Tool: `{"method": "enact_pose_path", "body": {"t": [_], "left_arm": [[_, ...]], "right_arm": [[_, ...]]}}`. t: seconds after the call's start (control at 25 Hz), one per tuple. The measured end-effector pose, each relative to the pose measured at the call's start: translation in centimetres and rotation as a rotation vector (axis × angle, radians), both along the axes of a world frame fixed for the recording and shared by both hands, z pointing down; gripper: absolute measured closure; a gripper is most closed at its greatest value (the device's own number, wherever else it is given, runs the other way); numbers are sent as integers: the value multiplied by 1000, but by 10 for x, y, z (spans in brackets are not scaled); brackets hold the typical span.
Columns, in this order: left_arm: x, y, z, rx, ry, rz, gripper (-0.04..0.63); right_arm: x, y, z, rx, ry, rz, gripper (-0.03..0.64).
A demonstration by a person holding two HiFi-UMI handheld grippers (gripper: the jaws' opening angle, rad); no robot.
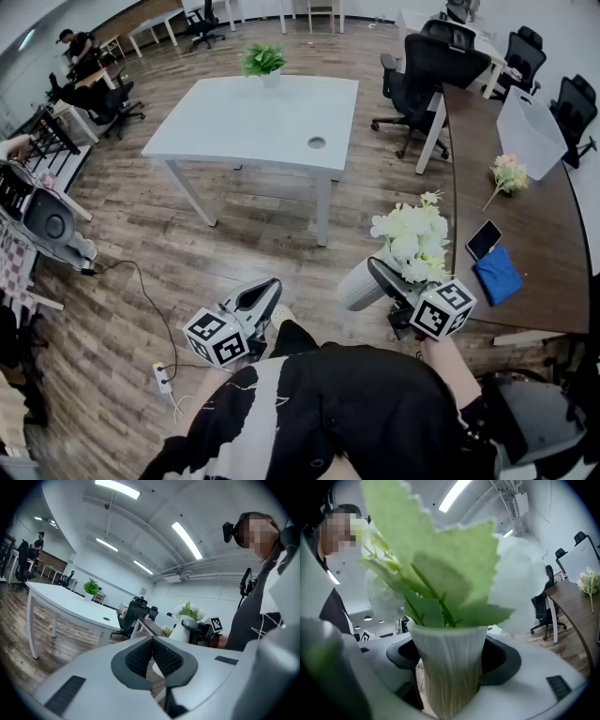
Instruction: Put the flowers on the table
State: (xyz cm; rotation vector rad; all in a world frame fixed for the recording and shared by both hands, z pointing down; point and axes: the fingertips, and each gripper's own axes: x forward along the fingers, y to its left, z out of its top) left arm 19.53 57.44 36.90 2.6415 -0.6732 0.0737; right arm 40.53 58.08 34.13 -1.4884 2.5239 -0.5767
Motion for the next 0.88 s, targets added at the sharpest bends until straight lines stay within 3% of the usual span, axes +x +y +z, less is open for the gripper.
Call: {"method": "enact_pose_path", "body": {"t": [0.36,0.56,0.88], "left_arm": [[1,-6,-3,12,9,1,583],[-4,-11,-10,28,21,-10,583],[-25,-55,-23,24,52,-70,583]], "right_arm": [[1,-4,2,-4,-3,-7,259],[-5,-7,-2,16,-55,-38,259],[-2,-38,-10,20,-51,8,259]]}}
